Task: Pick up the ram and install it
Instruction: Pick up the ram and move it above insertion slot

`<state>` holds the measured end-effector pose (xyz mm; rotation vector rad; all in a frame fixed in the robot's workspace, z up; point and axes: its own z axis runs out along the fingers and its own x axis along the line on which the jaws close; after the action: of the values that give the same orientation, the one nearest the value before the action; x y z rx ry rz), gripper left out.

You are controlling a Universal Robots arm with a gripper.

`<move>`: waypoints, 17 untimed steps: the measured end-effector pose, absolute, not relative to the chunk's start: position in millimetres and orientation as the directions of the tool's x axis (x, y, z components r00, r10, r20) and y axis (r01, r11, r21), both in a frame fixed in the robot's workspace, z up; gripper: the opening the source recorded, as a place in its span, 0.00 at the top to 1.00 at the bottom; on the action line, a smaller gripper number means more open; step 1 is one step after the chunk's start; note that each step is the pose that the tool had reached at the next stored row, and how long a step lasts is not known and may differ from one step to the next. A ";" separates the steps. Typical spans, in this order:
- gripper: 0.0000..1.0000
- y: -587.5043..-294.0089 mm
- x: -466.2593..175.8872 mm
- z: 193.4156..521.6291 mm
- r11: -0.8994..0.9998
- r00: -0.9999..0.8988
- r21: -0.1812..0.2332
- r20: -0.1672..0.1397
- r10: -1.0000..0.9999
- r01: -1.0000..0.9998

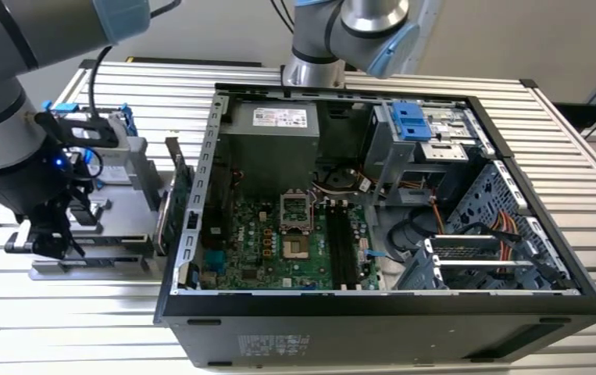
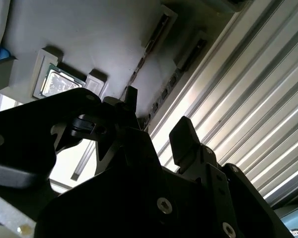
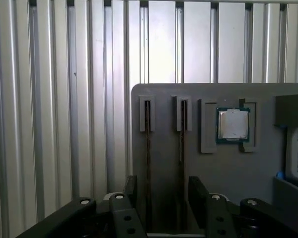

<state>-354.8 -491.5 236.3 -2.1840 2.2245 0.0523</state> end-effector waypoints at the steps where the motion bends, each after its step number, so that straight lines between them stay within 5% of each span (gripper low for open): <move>1: 0.00 -491.5 -354.8 235.3 0.018 -0.019 0.007 -0.040 -0.999 -1.000; 17: 0.00 -493.0 -354.5 220.1 0.018 -0.018 0.008 -0.040 -0.999 -1.000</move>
<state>-354.5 -493.0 220.1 -2.1842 2.2247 0.0524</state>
